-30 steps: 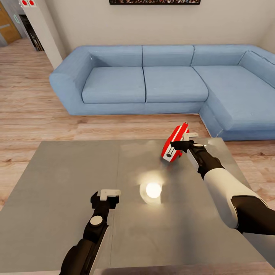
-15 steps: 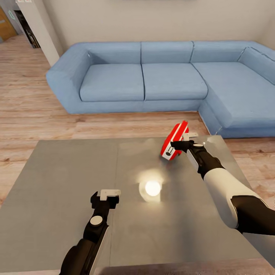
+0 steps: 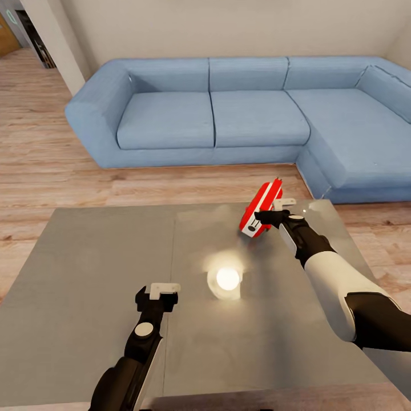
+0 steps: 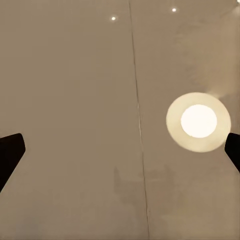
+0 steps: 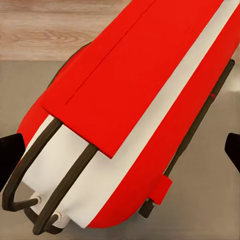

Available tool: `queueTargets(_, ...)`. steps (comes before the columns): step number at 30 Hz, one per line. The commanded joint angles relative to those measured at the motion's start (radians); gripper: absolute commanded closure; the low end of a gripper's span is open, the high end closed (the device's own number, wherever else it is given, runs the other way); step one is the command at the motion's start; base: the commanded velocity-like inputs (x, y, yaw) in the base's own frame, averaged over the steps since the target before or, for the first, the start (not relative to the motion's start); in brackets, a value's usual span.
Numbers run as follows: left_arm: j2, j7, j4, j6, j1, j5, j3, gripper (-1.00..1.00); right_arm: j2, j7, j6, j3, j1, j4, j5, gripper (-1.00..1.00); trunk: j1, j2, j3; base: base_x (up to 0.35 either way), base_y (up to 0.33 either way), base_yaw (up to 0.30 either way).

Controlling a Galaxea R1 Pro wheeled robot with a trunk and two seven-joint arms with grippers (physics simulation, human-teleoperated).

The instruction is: Turn on the radio receiver that's on the table in the living room.

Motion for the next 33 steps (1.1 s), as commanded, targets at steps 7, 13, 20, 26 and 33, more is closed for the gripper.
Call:
queueTargets(7,0.000,0.000,0.000,0.000,0.000,0.000,0.000,-1.00,0.000,-0.001,-0.002,-0.001,0.000,0.003,0.002,1.00,0.000,0.000,-0.001,0.000,0.000,-0.003)
queueTargets(13,0.000,0.000,0.000,0.000,0.000,0.000,0.000,-1.00,0.000,-0.003,-0.003,-0.001,0.000,0.004,0.000,1.00,0.000,0.000,-0.001,0.000,0.000,0.000)
queueTargets(20,0.000,0.000,0.000,0.000,0.000,0.000,-0.001,-1.00,0.000,-0.003,-0.002,-0.002,0.000,0.005,0.000,1.00,0.000,0.000,-0.001,0.000,0.000,0.000)
queueTargets(26,0.000,0.000,0.000,0.000,0.000,0.000,-0.001,-1.00,0.000,-0.002,-0.001,-0.001,0.000,0.005,-0.002,1.00,0.000,0.000,-0.001,0.000,0.000,0.000)
queueTargets(33,0.000,0.000,0.000,0.000,0.000,0.000,-0.001,-1.00,0.000,-0.003,-0.001,-0.001,0.000,0.005,-0.001,1.00,0.000,0.000,-0.001,0.000,0.000,0.000)
